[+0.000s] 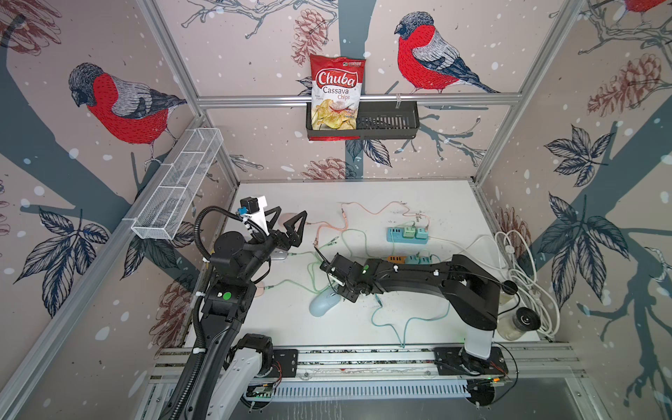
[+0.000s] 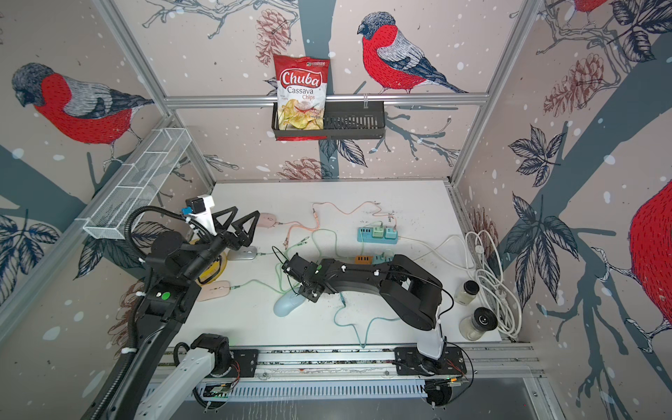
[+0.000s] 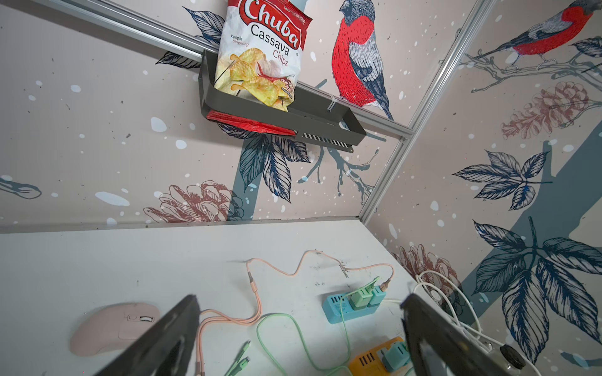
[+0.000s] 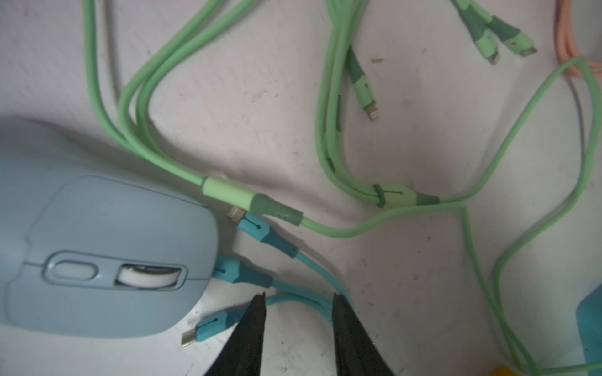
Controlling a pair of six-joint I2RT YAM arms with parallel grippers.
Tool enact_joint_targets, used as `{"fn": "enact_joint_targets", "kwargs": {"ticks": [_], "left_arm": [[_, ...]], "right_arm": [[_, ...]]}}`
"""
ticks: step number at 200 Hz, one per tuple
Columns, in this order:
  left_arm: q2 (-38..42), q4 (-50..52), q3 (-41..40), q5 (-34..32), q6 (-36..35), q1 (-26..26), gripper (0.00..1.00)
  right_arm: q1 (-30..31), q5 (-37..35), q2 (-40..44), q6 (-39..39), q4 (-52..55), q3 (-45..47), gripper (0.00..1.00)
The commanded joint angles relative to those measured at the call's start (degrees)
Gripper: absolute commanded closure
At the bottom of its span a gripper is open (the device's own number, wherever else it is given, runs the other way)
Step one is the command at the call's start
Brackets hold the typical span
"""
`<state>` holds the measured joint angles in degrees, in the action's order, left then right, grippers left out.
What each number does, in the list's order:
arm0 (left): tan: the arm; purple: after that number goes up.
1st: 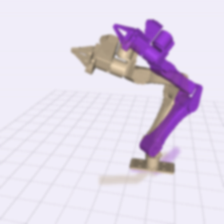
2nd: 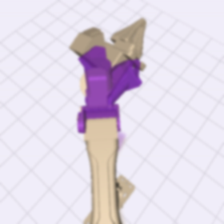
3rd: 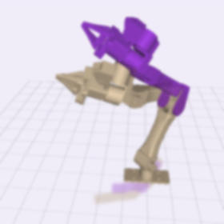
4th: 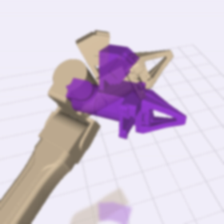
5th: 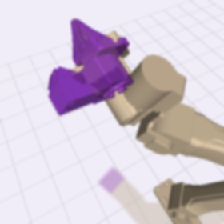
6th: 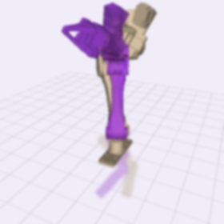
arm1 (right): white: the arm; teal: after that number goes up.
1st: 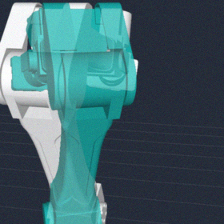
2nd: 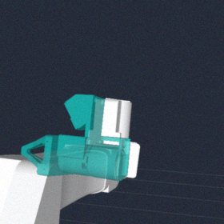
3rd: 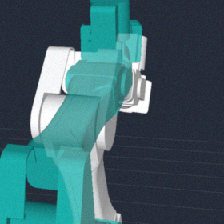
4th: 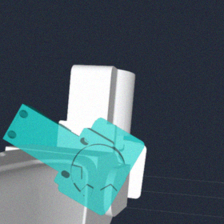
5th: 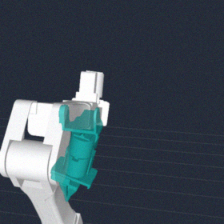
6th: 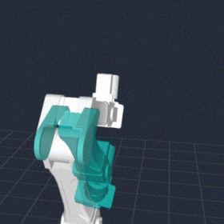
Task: Unplug the wireless mouse
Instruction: Move the power cord to the center of the board, then adjust the power cord at the center of the board.
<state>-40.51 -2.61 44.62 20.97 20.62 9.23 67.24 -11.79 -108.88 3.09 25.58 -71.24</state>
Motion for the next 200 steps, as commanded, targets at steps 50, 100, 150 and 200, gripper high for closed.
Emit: {"fn": "enact_joint_targets", "kwargs": {"ticks": [50, 100, 150, 200], "left_arm": [[-0.01, -1.77, -0.5, 1.58, 0.02, 0.08, 0.03], [0.74, -0.47, -0.46, 1.19, -0.48, 0.08, 0.03], [1.15, 1.2, 0.11, 0.77, -1.72, 0.08, 0.03], [0.72, -0.34, -0.41, 1.54, -0.6, 0.08, 0.03]], "right_arm": [[-0.56, 4.55, -2.71, 2.05, -1.03, -0.96, 0.64], [-0.89, 8.44, -3.82, 2.62, -0.53, -0.54, 0.73], [2.98, 8.99, -2.13, -0.41, 0.34, 3.36, 0.77], [6.51, 6.63, 1.69, -3.8, 0.68, 4.98, 0.79]]}}
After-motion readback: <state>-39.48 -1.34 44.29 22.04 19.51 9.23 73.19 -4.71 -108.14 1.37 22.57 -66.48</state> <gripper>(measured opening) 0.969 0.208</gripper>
